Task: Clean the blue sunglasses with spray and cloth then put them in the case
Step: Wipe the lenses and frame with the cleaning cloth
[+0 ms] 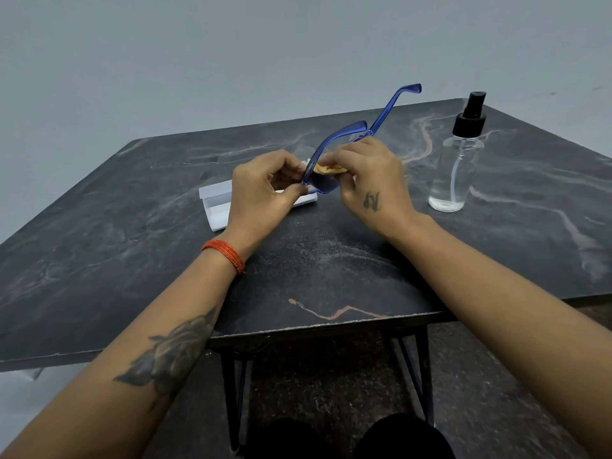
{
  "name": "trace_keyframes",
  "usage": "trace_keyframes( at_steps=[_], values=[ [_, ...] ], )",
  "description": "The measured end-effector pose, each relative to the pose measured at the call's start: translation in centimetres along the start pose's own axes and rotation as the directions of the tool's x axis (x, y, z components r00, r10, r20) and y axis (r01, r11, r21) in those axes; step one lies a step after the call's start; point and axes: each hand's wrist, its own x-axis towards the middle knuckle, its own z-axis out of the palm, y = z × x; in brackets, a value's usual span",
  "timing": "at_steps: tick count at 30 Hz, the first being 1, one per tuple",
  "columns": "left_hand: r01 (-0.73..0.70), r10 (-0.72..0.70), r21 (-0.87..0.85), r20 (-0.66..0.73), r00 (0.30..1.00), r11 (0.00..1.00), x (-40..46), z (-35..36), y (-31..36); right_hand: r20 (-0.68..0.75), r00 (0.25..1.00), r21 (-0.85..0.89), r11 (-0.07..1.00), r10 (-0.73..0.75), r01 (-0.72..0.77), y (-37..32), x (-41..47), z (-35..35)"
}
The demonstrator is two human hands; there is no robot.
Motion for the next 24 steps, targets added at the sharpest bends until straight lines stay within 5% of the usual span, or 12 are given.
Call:
trace_keyframes(
  at_steps=[6, 17, 24],
  values=[
    [0.016, -0.016, -0.001, -0.013, 1.000, 1.000, 0.20, -0.08, -0.20, 0.092, 0.996, 0.104, 0.995, -0.003, -0.007, 0.06, 0.15, -0.19],
    [0.046, -0.046, -0.034, -0.005, 0.999, 0.998, 0.25, -0.01, 0.10, -0.074, 0.997, -0.039, 0.999, -0.020, 0.017, -0.08, -0.20, -0.46],
    [0.005, -0.005, -0.030, 0.001, 1.000, 1.000, 0.05, -0.01, 0.04, 0.051, 0.998, 0.052, 0.998, -0.047, 0.045, -0.31, -0.26, -0.44]
  ],
)
